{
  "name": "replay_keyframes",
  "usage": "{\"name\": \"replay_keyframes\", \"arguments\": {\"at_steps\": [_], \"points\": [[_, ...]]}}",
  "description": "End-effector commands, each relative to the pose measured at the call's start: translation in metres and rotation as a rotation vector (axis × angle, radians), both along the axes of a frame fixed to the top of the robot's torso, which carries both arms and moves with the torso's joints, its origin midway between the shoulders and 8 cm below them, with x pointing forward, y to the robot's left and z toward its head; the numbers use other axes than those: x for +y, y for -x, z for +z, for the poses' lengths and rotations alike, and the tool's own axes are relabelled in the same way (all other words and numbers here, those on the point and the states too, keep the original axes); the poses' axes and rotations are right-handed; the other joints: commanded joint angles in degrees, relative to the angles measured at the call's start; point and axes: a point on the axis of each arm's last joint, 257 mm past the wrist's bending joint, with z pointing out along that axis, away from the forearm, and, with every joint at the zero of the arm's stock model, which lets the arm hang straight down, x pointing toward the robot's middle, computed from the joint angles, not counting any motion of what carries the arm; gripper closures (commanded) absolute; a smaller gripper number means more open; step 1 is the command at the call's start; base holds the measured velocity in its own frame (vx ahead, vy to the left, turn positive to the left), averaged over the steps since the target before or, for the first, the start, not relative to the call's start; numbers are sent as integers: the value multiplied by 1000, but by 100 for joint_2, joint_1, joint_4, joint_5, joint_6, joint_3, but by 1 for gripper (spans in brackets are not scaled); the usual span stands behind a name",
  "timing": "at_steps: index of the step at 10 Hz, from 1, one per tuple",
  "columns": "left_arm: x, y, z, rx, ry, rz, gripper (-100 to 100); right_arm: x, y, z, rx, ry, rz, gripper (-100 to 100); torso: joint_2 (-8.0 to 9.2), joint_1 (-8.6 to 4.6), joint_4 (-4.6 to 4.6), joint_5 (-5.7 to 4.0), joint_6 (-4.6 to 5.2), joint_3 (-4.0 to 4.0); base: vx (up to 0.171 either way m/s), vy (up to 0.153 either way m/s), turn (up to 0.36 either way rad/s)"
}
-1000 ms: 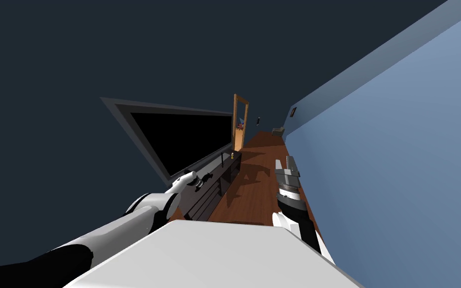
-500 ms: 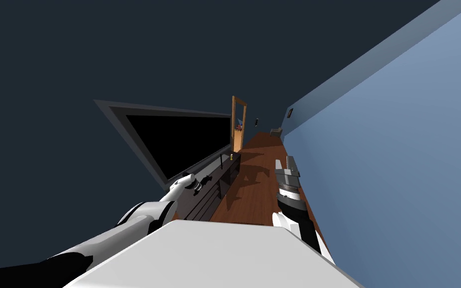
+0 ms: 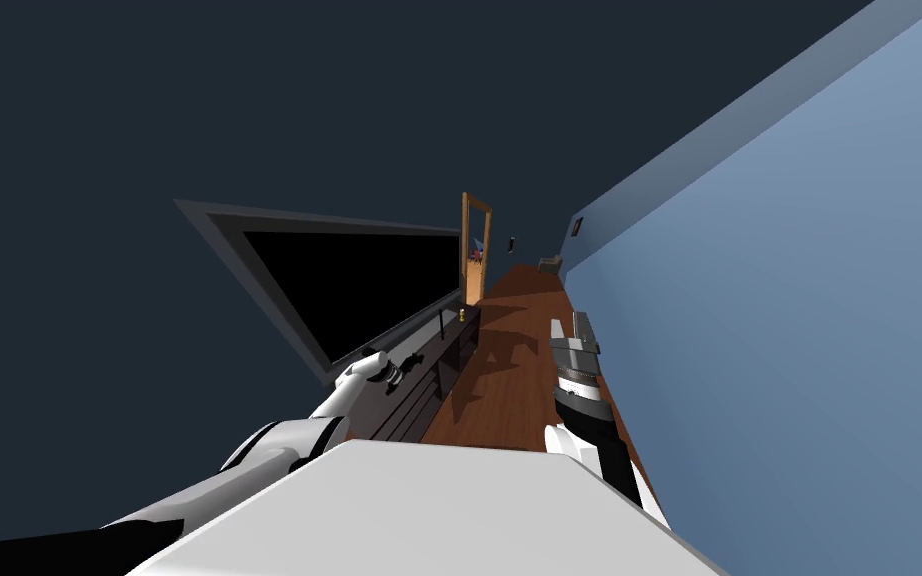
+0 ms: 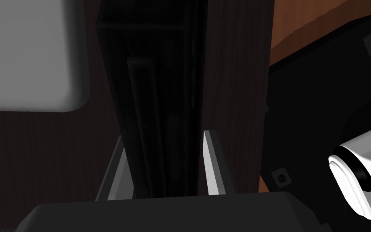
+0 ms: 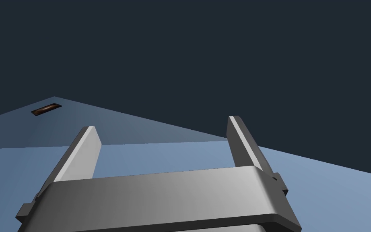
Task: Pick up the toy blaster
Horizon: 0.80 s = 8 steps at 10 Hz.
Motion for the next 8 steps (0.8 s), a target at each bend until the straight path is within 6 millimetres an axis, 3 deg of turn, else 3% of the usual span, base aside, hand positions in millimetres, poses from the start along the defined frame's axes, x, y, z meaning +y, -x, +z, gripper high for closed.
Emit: {"name": "replay_keyframes", "arguments": {"at_steps": [1,4,5,7,8], "points": [[0,21,-10,35,8,12,100,0,0,0,0,0,0,0,0,0,0,0,0,0,46,14,-44],[1,0,10,-27,-5,-4,100,0,0,0,0,0,0,0,8,12,-26,17,-14,-10,0,0,11],[2,27,-3,18,5,16,100,0,0,0,0,0,0,0,12,9,-23,15,-12,-6,27,8,-66],[2,12,11,-27,-4,4,100,0,0,0,0,0,0,0,1,17,-27,18,-14,-13,23,9,-12],[3,39,-2,26,9,25,100,0,0,0,0,0,0,0,3,12,-23,15,-11,-10,38,5,-63]]}}
